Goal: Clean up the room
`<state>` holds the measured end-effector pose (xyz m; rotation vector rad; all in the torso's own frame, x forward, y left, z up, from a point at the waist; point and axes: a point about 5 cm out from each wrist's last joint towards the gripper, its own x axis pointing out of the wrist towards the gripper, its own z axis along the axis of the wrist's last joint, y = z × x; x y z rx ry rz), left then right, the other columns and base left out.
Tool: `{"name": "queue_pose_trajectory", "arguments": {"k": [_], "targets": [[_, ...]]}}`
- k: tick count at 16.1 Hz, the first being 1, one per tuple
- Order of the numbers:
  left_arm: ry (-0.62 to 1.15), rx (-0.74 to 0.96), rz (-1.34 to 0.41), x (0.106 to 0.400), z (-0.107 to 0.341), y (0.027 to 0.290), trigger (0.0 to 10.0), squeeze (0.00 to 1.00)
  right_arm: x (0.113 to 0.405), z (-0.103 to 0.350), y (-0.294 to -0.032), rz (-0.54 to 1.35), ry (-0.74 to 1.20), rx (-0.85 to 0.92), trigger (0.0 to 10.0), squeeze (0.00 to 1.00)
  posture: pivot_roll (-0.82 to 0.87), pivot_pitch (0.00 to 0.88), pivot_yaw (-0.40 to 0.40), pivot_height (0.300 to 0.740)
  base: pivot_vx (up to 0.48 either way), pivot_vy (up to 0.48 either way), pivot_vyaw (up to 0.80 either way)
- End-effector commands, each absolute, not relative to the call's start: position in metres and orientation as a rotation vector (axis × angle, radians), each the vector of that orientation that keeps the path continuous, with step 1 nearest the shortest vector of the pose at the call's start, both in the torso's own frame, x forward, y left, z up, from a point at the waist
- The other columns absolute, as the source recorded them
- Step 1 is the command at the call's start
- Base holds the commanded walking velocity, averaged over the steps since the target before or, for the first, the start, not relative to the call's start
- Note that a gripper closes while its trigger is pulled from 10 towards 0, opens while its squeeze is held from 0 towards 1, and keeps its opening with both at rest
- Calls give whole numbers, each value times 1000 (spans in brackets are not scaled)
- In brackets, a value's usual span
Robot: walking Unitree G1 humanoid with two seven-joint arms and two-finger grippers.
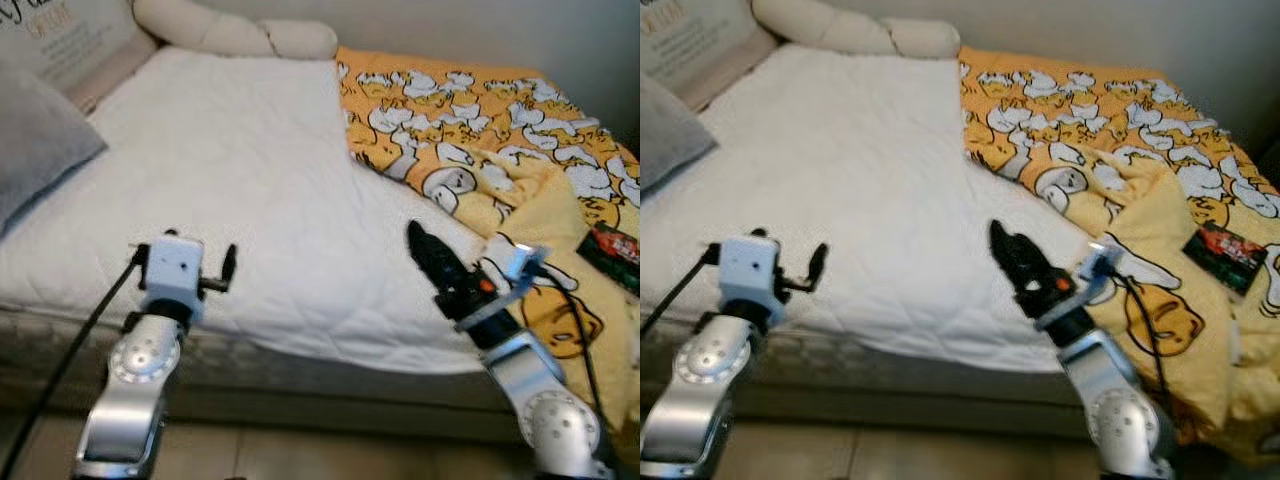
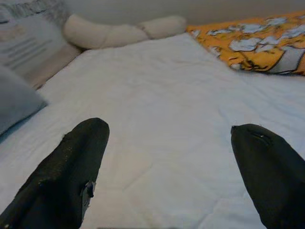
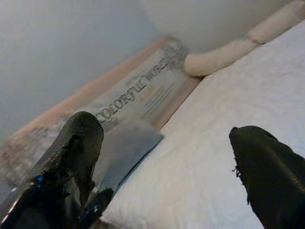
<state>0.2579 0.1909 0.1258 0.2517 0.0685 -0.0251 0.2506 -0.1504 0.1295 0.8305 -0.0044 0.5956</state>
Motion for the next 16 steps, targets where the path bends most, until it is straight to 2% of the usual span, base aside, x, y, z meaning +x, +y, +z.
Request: {"name": "queue_pose_trajectory", "arguments": {"k": [1, 4, 5, 10, 11, 14, 16], "targets": [[79, 252, -24, 260, 124, 188, 10000, 1000, 254, 132, -158, 544, -4, 773, 10000, 1000, -36, 0, -48, 740, 0, -341, 0], [90, 261, -1, 262, 123, 189, 10000, 1000, 262, 126, -160, 480, 17, 616, 10000, 1000, -38, 0, -48, 740, 0, -346, 0], [96, 268, 11, 263, 122, 191, 10000, 1000, 268, 125, -166, 403, 7, 584, 10000, 1000, -43, 0, -47, 740, 0, -424, 800], [101, 265, 21, 266, 120, 190, 10000, 1000, 278, 121, -179, 272, 11, 463, 10000, 1000, -49, 0, -48, 740, 0, -473, 791], [102, 267, 20, 267, 120, 190, 10000, 1000, 282, 118, -187, 186, 10, 382, 10000, 1000, -51, 0, -47, 740, 0, -480, 600], [107, 273, 19, 269, 119, 190, 10000, 1000, 286, 117, -191, 127, 2, 295, 10000, 1000, -53, 0, -47, 740, 0, -480, 0], [108, 277, 16, 269, 118, 189, 10000, 1000, 286, 110, -188, 143, 79, 306, 10000, 1000, -55, 0, -46, 740, 0, -480, 0]]}}
